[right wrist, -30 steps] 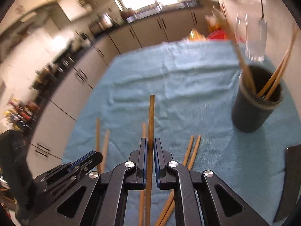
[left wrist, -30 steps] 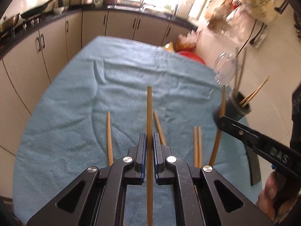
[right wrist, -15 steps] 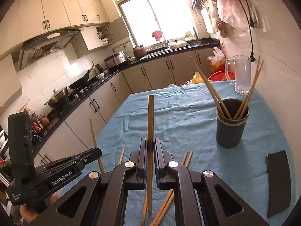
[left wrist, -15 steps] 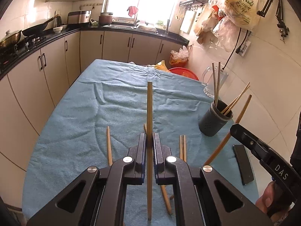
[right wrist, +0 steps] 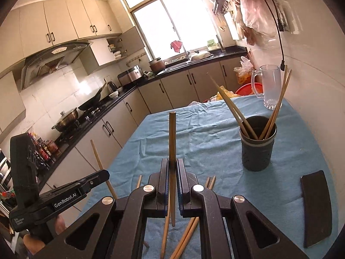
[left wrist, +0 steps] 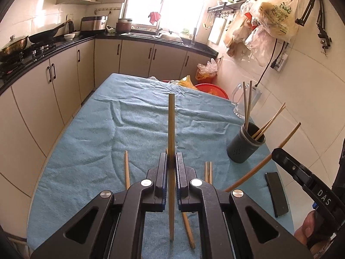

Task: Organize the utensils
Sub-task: 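Lift the left gripper's chopstick upright toward the black cup while the right gripper carries its own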

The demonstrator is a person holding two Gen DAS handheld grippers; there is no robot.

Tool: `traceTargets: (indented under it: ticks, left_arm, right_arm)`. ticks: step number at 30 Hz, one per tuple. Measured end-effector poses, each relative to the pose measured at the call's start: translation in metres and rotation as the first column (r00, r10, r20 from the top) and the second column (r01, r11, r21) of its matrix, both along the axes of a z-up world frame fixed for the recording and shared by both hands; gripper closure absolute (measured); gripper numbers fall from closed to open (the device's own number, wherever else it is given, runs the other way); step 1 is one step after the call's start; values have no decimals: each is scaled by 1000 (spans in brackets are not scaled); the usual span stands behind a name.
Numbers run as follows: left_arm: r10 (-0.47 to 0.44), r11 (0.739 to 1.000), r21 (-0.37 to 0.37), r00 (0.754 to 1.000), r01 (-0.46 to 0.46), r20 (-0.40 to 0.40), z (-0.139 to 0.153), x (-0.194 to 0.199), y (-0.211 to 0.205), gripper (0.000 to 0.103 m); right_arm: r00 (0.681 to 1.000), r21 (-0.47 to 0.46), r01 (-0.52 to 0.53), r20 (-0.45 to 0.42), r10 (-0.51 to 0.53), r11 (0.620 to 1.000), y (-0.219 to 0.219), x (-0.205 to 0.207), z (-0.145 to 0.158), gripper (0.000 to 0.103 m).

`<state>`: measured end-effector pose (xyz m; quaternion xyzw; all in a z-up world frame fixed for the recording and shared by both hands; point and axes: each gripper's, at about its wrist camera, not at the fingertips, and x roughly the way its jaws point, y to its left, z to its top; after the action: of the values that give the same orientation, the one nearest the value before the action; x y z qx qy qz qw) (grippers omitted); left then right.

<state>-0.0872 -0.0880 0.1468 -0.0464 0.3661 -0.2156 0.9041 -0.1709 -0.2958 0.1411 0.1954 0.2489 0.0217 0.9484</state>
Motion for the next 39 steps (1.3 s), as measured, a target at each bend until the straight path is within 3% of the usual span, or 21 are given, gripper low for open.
traceTargets:
  ticks: [22, 39]
  left_arm:
    - [7, 1000, -7, 999, -6, 38, 18, -6, -2, 97]
    - [-47, 999, 6, 997, 47, 61, 34, -9, -24, 97]
  right_arm:
    - [999, 28, 27, 23, -28, 999, -14, -15, 8, 96]
    - [993, 80, 99, 59, -104, 992, -49, -33, 21, 96]
